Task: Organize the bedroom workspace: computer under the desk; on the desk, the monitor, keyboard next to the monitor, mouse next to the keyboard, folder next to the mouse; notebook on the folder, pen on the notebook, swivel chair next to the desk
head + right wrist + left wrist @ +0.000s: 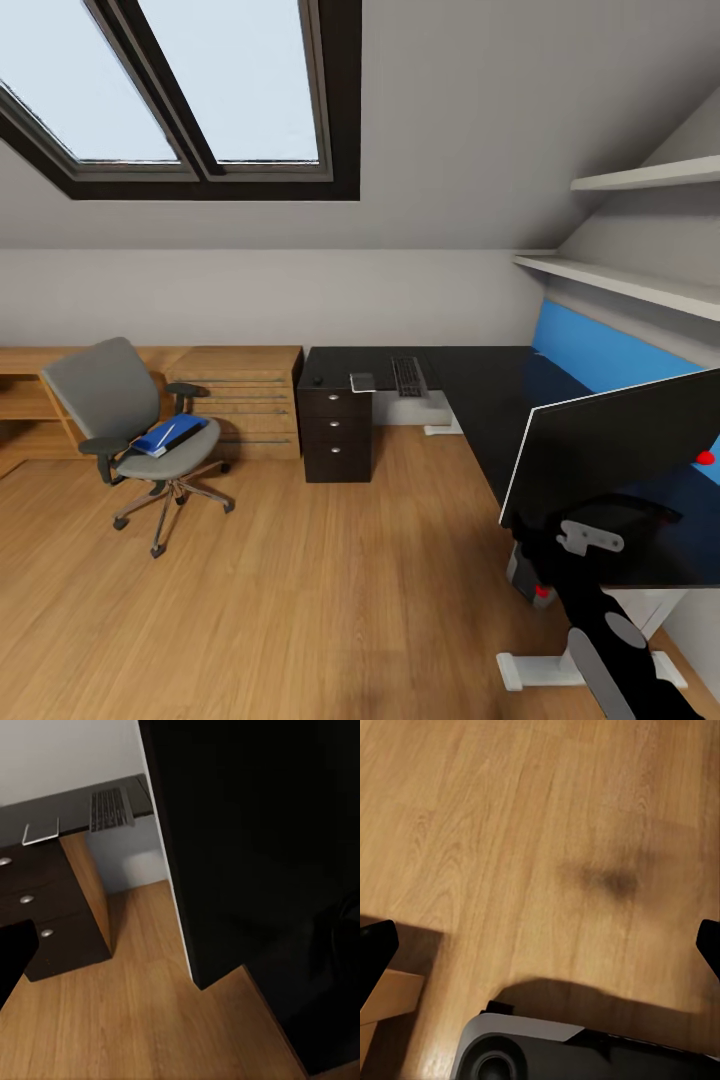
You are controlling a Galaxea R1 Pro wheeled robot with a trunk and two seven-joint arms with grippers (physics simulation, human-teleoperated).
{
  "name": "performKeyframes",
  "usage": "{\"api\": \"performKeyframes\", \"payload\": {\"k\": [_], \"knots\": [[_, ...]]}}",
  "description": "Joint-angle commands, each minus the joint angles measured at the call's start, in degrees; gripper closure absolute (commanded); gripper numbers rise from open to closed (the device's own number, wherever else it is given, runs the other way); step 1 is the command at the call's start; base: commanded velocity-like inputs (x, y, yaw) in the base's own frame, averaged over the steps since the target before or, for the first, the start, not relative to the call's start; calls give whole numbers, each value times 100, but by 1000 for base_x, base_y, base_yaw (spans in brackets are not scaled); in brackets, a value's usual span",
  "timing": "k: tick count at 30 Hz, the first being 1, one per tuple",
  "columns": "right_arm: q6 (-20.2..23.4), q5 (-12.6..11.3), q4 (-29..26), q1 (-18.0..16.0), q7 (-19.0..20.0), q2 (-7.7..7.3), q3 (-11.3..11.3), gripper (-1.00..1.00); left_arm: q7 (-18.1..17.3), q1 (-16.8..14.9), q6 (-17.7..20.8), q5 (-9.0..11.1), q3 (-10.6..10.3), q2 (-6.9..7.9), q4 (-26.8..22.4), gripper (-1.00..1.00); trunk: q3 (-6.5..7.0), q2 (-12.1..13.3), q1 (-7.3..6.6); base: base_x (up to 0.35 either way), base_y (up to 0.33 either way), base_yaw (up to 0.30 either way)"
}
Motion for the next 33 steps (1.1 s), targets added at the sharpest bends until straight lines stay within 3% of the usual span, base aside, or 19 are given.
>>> {"api": "performKeyframes", "payload": {"k": [1, 20, 33], "knots": [[20, -27, -17, -5, -46, -9, 15, -100, -33, -6, -19, 61, -23, -2, 8, -100, -14, -13, 4, 0, 0, 0], [19, 0, -14, -5, -43, -14, 19, -100, -33, -6, -23, 79, 16, 9, 10, -100, -14, -13, 4, 2, 0, 0], [19, 9, -1, -5, -42, -14, 28, -100, -33, -6, -23, 88, 26, 17, 10, -100, -14, -13, 4, 139, 18, 0]]}}
